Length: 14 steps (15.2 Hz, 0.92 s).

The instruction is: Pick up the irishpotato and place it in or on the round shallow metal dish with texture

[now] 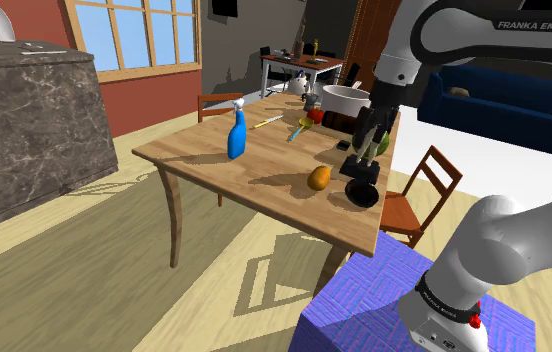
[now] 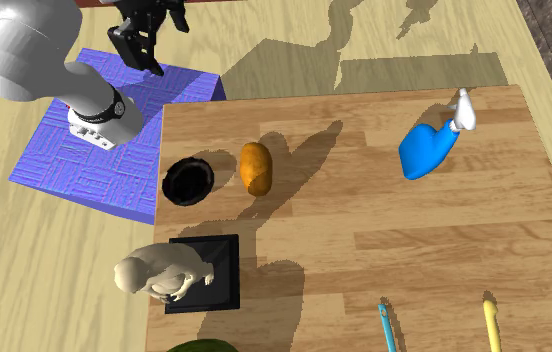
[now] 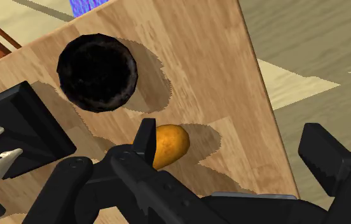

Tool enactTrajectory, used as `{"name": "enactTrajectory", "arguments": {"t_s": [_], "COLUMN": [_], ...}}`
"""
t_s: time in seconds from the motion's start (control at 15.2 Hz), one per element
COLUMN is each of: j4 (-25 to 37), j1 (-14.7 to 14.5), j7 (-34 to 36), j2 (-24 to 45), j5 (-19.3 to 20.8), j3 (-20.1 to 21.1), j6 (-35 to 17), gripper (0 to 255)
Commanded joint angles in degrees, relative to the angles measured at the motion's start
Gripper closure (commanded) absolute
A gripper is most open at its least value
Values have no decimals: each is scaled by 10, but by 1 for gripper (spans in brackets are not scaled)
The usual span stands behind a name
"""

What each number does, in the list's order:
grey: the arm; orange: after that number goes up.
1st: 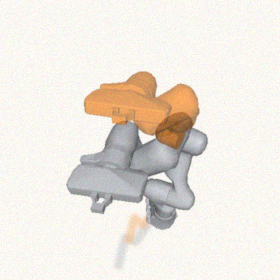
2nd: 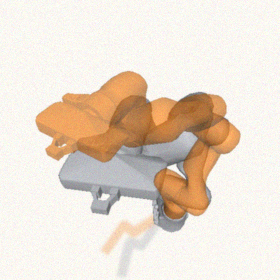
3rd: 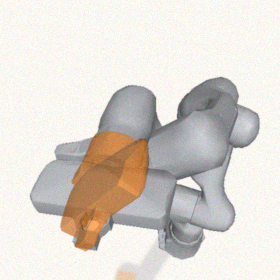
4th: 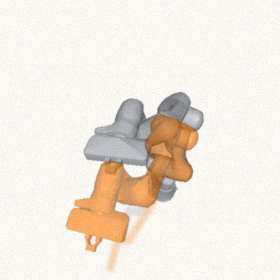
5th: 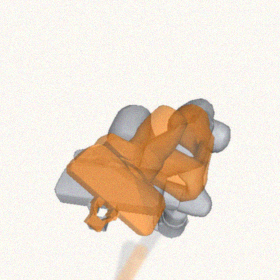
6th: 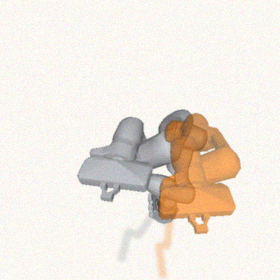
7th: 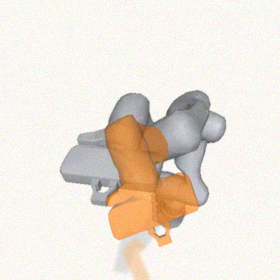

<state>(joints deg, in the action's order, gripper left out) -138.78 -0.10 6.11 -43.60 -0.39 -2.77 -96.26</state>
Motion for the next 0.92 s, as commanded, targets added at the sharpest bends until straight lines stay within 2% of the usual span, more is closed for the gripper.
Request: {"name": "enactTrajectory", "arguments": {"t_s": [0.0,0.53,0.86], "j4": [0,-113,-164], "j1": [0,56,68], "j7": [0,100,136], "j2": [0,45,108], "j5": [0,-66,-133], "j3": [0,-42,-74], "j6": [0,-254,-428], "gripper": [0,0,0]}}
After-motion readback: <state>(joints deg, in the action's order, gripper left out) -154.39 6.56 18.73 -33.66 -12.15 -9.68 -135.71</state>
